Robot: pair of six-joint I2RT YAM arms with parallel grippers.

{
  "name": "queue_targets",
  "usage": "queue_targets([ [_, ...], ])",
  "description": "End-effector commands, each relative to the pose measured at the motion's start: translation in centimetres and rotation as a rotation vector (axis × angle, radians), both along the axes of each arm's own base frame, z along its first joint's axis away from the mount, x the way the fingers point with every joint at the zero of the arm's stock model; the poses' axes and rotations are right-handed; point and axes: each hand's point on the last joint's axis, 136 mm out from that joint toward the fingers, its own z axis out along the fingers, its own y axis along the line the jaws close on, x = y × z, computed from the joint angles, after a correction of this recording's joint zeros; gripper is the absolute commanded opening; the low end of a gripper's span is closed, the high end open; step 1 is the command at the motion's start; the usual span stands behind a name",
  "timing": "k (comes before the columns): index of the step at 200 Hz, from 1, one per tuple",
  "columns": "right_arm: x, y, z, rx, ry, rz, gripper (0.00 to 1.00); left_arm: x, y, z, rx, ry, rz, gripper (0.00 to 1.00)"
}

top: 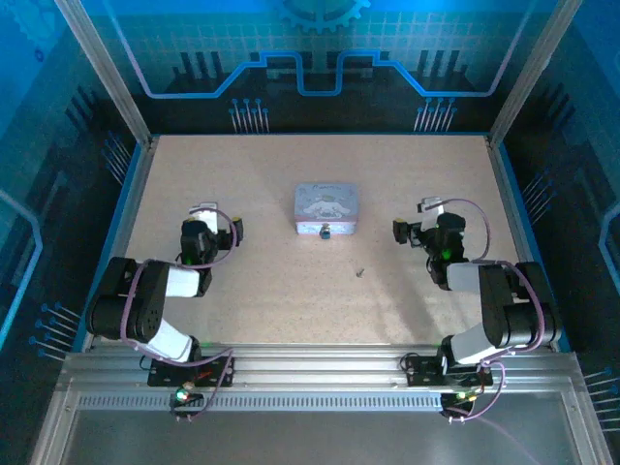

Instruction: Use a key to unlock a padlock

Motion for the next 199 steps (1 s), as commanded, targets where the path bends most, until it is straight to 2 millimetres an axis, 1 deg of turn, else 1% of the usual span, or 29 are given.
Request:
queue_targets([
  [1, 0.8, 0.6, 0.9, -0.012, -0.037, 0.018, 1.00, 1.0, 0.3, 1.4, -0.021, -0.055, 0.025, 0.99],
  [173, 0.7, 0.5, 0.9, -0.001, -0.035, 0.020, 1.00, 1.0, 0.2, 1.4, -0.022, -0.054, 0.024, 0.99],
  [190, 0.7, 0.4, 0.9, 0.006, -0.037, 0.023, 1.00, 0.7, 1.1, 1.6, -0.020, -0.071, 0.074, 0.99],
  [199, 0.7, -0.1, 1.1, 0.005, -0.040, -0.012, 1.00, 0.3, 1.6, 1.9, -0.021, -0.094, 0.103, 0.99],
])
